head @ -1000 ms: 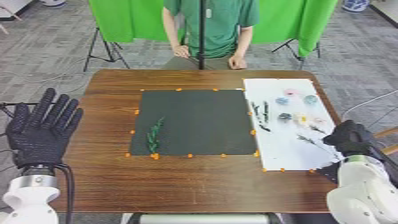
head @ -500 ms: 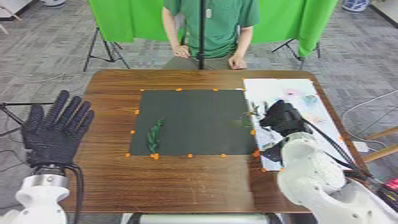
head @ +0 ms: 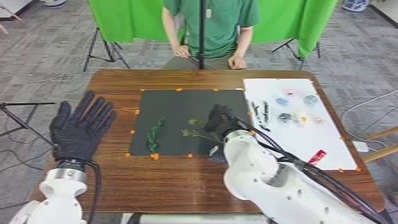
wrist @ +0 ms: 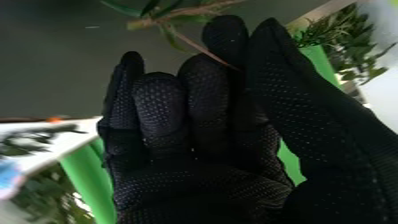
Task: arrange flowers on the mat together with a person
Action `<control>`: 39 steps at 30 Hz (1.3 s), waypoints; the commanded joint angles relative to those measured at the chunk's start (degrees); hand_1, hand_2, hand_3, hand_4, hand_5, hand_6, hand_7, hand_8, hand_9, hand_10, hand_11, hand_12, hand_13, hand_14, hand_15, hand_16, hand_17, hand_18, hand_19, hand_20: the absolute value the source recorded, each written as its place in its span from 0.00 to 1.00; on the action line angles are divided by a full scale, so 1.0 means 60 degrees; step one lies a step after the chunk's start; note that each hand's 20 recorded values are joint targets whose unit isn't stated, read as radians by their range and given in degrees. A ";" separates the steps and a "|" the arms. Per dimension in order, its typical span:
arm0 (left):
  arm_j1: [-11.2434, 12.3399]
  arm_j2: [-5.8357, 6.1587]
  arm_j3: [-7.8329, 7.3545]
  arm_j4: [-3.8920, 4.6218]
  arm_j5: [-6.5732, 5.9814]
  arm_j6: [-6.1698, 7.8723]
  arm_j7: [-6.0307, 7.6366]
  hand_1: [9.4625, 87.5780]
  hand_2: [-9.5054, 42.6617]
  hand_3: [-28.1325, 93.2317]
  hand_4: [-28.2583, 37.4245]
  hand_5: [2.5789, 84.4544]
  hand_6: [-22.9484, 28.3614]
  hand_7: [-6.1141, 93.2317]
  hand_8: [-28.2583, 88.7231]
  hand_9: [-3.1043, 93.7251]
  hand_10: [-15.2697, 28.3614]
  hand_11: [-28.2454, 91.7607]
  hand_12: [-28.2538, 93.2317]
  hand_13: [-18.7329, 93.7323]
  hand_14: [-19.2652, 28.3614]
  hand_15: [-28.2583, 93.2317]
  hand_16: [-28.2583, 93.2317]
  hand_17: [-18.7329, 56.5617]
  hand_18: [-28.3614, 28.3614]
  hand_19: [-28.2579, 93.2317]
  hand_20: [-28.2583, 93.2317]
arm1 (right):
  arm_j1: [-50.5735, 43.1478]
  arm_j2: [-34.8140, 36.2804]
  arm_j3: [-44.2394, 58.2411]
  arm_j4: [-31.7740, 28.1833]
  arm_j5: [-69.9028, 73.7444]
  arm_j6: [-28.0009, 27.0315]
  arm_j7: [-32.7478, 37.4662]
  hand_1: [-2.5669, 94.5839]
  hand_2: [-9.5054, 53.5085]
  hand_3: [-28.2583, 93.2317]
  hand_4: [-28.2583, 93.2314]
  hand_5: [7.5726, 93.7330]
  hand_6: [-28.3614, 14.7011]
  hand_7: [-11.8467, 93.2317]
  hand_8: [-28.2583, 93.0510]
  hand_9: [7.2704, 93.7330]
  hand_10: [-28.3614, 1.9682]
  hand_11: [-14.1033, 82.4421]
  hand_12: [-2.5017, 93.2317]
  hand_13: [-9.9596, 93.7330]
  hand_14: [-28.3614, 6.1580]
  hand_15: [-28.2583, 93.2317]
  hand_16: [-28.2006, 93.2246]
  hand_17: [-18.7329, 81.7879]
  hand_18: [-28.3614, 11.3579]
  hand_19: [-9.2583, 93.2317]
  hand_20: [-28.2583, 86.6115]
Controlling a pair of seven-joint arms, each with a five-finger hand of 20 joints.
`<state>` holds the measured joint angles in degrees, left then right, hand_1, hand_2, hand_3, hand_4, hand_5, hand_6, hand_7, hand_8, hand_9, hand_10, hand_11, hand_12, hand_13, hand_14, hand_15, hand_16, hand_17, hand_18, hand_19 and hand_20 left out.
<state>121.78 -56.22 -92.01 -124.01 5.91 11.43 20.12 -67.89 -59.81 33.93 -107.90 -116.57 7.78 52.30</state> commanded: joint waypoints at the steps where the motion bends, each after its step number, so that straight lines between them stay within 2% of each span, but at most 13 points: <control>1: -0.0328 0.0133 0.0394 0.0184 -0.0143 0.0032 -0.0324 0.16 0.49 0.82 0.00 0.48 0.58 0.16 0.17 0.39 0.67 0.37 0.30 0.38 0.68 0.43 0.18 0.19 0.70 0.46 0.32 | 0.0332 -0.1185 -0.0604 0.0535 -0.0400 0.0354 0.0268 0.56 0.00 0.81 0.04 0.74 0.61 0.50 0.34 0.69 0.41 0.70 0.60 0.62 0.27 0.85 0.58 0.42 0.04 0.85 0.49; 6: -0.0479 0.0151 0.0549 0.0264 -0.0188 0.0059 -0.0417 0.16 0.49 0.82 0.00 0.48 0.58 0.16 0.17 0.39 0.67 0.37 0.30 0.38 0.69 0.43 0.18 0.19 0.70 0.46 0.32 | 0.0206 -0.1685 -0.0676 0.1146 -0.0653 0.0518 0.0207 0.56 0.00 0.81 0.04 0.75 0.60 0.49 0.33 0.69 0.40 0.70 0.60 0.62 0.26 0.85 0.58 0.42 0.04 0.86 0.48; 7: -0.0504 0.0137 0.0586 0.0271 -0.0247 0.0064 -0.0426 0.16 0.49 0.82 0.00 0.48 0.58 0.16 0.17 0.39 0.67 0.37 0.30 0.38 0.69 0.43 0.18 0.19 0.70 0.46 0.32 | 0.0130 -0.1748 -0.0630 0.1237 -0.0588 0.0528 0.0220 0.56 0.00 0.81 0.04 0.75 0.60 0.49 0.33 0.69 0.40 0.70 0.60 0.62 0.26 0.85 0.58 0.42 0.04 0.86 0.48; 8: -0.0594 0.0131 0.0668 0.0308 -0.0595 -0.0056 -0.0386 0.16 0.49 0.82 0.00 0.48 0.58 0.16 0.17 0.39 0.67 0.37 0.30 0.38 0.69 0.43 0.18 0.19 0.70 0.46 0.32 | 0.0025 -0.1827 -0.0537 0.1289 -0.0538 0.0456 0.0287 0.56 0.00 0.81 0.04 0.75 0.60 0.48 0.33 0.69 0.40 0.70 0.60 0.62 0.26 0.85 0.58 0.42 0.04 0.86 0.48; 9: -0.0622 0.0122 0.0702 0.0313 -0.0730 -0.0089 -0.0358 0.16 0.49 0.82 0.00 0.48 0.58 0.16 0.17 0.39 0.67 0.37 0.30 0.38 0.69 0.43 0.18 0.19 0.70 0.46 0.32 | -0.0042 -0.1836 -0.0528 0.1339 -0.0546 0.0452 0.0300 0.55 0.00 0.81 0.04 0.74 0.59 0.47 0.32 0.69 0.40 0.70 0.60 0.62 0.26 0.85 0.58 0.42 0.04 0.86 0.48; 11: -0.0584 0.0115 0.0674 0.0305 -0.0581 -0.0043 -0.0363 0.16 0.49 0.82 0.00 0.48 0.58 0.16 0.17 0.39 0.67 0.37 0.30 0.38 0.69 0.43 0.18 0.19 0.70 0.46 0.32 | -0.0134 -0.1821 -0.0571 0.1392 -0.0683 0.0487 0.0276 0.55 0.00 0.82 0.04 0.74 0.59 0.46 0.31 0.69 0.40 0.70 0.60 0.62 0.25 0.85 0.57 0.42 0.04 0.87 0.47; 13: -0.0491 0.0104 0.0582 0.0263 -0.0677 -0.0106 -0.0292 0.16 0.49 0.82 0.00 0.48 0.58 0.16 0.17 0.39 0.67 0.37 0.30 0.38 0.69 0.43 0.18 0.19 0.70 0.46 0.32 | -0.0208 -0.1759 -0.0551 0.1296 -0.0615 0.0424 0.0224 0.55 0.00 0.82 0.04 0.73 0.58 0.45 0.31 0.68 0.40 0.69 0.60 0.62 0.25 0.85 0.57 0.41 0.04 0.87 0.47; 16: -0.0393 0.0054 0.0481 0.0227 -0.0997 -0.0231 -0.0111 0.16 0.49 0.83 0.00 0.48 0.58 0.16 0.17 0.39 0.67 0.37 0.30 0.38 0.69 0.43 0.18 0.19 0.70 0.46 0.32 | -0.0342 -0.1630 -0.0359 0.0983 -0.0159 0.0250 0.0095 0.54 0.00 0.81 0.04 0.71 0.56 0.42 0.29 0.67 0.39 0.70 0.58 0.61 0.24 0.86 0.57 0.41 0.03 0.87 0.45; 20: -0.0303 0.0046 0.0395 0.0217 -0.0957 -0.0230 -0.0087 0.16 0.49 0.83 0.00 0.48 0.58 0.16 0.17 0.39 0.67 0.37 0.30 0.38 0.69 0.43 0.18 0.19 0.70 0.46 0.32 | -0.0412 -0.1506 -0.0209 0.0703 -0.0083 0.0309 -0.0002 0.49 0.00 0.83 0.04 0.69 0.55 0.37 0.26 0.66 0.36 0.73 0.53 0.61 0.24 0.86 0.56 0.41 0.03 0.88 0.43; 25: -0.0297 -0.0004 0.0370 0.0245 -0.0941 -0.0265 -0.0123 0.16 0.49 0.84 0.00 0.48 0.58 0.16 0.17 0.39 0.66 0.37 0.30 0.38 0.69 0.44 0.18 0.19 0.70 0.46 0.32 | -0.0562 -0.1307 0.0120 0.0299 0.0077 0.0565 -0.0154 0.45 0.00 0.86 0.05 0.67 0.55 0.33 0.14 0.66 0.35 0.75 0.48 0.61 0.24 0.86 0.56 0.41 0.03 0.89 0.43; 28: -0.0241 -0.0021 0.0317 0.0244 -0.0931 -0.0310 -0.0101 0.16 0.49 0.84 0.00 0.48 0.58 0.16 0.17 0.39 0.66 0.37 0.30 0.38 0.69 0.43 0.18 0.19 0.70 0.46 0.32 | -0.0770 -0.0996 0.0343 0.0096 0.0230 0.0774 -0.0960 0.44 0.00 0.86 0.05 0.65 0.54 0.31 0.13 0.65 0.35 0.76 0.48 0.61 0.24 0.86 0.56 0.40 0.03 0.89 0.43; 33: -0.0111 -0.0080 0.0178 0.0175 -0.0862 -0.0366 -0.0029 0.16 0.49 0.84 0.00 0.49 0.58 0.16 0.17 0.39 0.66 0.37 0.30 0.38 0.68 0.43 0.18 0.20 0.70 0.46 0.32 | -0.1154 -0.0224 0.0394 -0.0478 -0.0710 0.0778 -0.0701 0.44 0.00 0.86 0.05 0.59 0.53 0.27 0.14 0.64 0.35 0.74 0.45 0.61 0.25 0.86 0.56 0.40 0.05 0.88 0.43; 39: 0.0138 -0.0080 -0.0102 0.0121 -0.0902 -0.0391 0.0047 0.16 0.49 0.84 0.00 0.49 0.58 0.16 0.17 0.39 0.66 0.37 0.30 0.39 0.69 0.43 0.18 0.20 0.70 0.46 0.32 | -0.1562 0.0504 0.0568 -0.0987 -0.0692 0.0269 -0.0699 0.44 0.05 0.85 0.07 0.66 0.55 0.29 0.14 0.67 0.35 0.73 0.44 0.62 0.26 0.86 0.56 0.41 0.04 0.88 0.43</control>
<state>120.29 -56.26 -91.28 -123.00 0.57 9.83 19.92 -74.39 -62.12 36.00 -112.04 -120.15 11.00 46.94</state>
